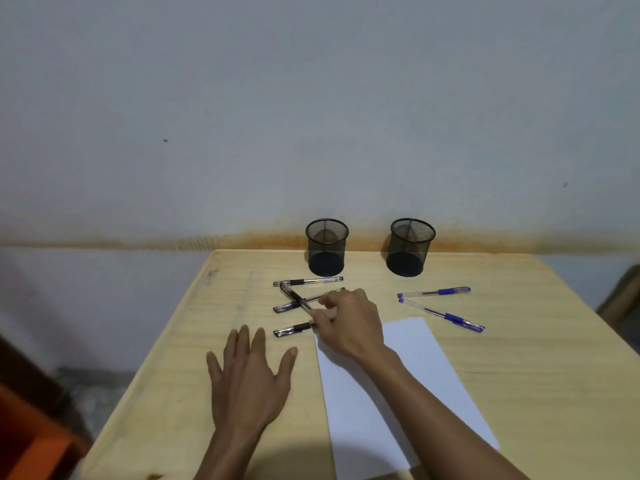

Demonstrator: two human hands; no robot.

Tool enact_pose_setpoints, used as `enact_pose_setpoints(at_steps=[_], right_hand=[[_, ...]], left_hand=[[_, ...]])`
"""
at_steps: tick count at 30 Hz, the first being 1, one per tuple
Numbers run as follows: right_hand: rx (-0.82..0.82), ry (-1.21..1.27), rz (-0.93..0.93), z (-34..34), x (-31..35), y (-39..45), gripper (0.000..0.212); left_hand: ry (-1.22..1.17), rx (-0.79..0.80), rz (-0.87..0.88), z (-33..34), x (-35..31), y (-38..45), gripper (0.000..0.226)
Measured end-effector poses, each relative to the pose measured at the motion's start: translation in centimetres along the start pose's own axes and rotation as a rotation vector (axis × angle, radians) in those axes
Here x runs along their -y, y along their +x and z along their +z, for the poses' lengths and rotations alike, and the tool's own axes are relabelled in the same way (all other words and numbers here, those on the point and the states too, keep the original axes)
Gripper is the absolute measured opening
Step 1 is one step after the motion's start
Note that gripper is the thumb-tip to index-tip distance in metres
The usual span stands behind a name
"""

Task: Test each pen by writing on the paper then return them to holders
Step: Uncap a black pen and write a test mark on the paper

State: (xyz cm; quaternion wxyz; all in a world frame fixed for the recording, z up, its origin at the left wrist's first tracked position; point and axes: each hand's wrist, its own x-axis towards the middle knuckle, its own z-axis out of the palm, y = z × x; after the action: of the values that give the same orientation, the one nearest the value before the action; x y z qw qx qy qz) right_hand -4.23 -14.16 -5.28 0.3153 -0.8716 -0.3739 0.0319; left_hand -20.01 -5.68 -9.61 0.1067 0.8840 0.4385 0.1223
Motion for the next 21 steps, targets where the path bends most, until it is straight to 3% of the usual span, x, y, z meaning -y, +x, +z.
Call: enact_pose_setpoints(at_steps=[5, 14, 17, 21], right_hand=[[-0.002, -0.18, 0.052, 1.3, 2.0, 1.8, 0.033], [0.047, -0.253, 0.039, 2.1, 2.6, 2.5, 0.028], [-0.005, -0.144, 0.052, 1.0, 2.5, 2.2, 0.022], [-0.121, 0.27, 0.136, -2.3, 0.9, 0.6, 0.013]], left_hand=[[0.019, 0.015, 0.002, 0.1, 0.2, 0.1, 0.081], [0.009, 0.036, 0.004, -0.3, 0.2, -0.2, 0.079], [-0.022, 0.044, 0.007, -0.4, 0.3, -0.3, 0.079], [-0.052, 0.047, 0.006, -0.4, 0.1, -0.3, 0.079]])
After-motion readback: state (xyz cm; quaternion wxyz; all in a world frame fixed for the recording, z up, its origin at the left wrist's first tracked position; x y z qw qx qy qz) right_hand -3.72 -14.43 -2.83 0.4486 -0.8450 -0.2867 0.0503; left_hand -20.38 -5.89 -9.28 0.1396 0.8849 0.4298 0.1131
